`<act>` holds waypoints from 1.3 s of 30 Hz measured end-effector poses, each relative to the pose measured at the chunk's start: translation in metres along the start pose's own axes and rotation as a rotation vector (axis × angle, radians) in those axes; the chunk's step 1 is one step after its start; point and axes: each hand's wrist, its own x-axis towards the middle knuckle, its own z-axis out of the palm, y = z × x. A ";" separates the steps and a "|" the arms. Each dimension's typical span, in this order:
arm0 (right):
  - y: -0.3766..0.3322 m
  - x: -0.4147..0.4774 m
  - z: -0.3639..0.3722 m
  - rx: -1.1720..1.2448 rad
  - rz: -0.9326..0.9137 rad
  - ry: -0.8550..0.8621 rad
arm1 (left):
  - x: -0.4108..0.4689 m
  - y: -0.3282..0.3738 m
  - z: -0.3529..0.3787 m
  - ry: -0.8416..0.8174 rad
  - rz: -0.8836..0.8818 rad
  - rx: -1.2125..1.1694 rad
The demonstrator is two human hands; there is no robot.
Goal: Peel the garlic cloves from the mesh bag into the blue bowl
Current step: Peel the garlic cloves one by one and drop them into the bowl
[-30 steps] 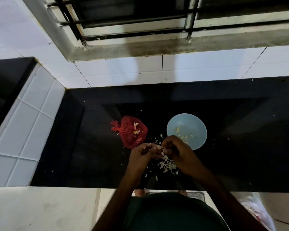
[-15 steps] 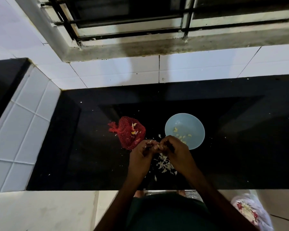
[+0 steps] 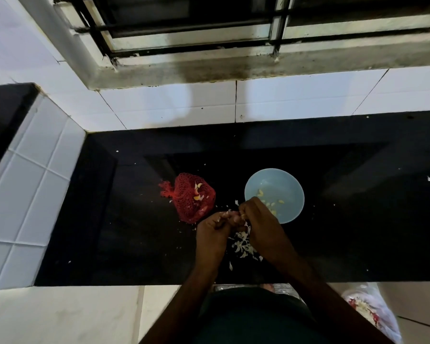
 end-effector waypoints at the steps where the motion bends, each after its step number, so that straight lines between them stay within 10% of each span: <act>1: -0.001 0.001 0.001 -0.007 -0.002 -0.007 | 0.000 0.000 0.002 -0.005 -0.025 -0.025; 25: 0.023 -0.028 0.013 0.161 0.268 0.040 | 0.012 -0.018 -0.026 -0.013 0.024 0.286; 39: 0.020 -0.029 0.009 -0.167 0.307 -0.005 | 0.015 -0.022 -0.026 0.020 -0.006 0.316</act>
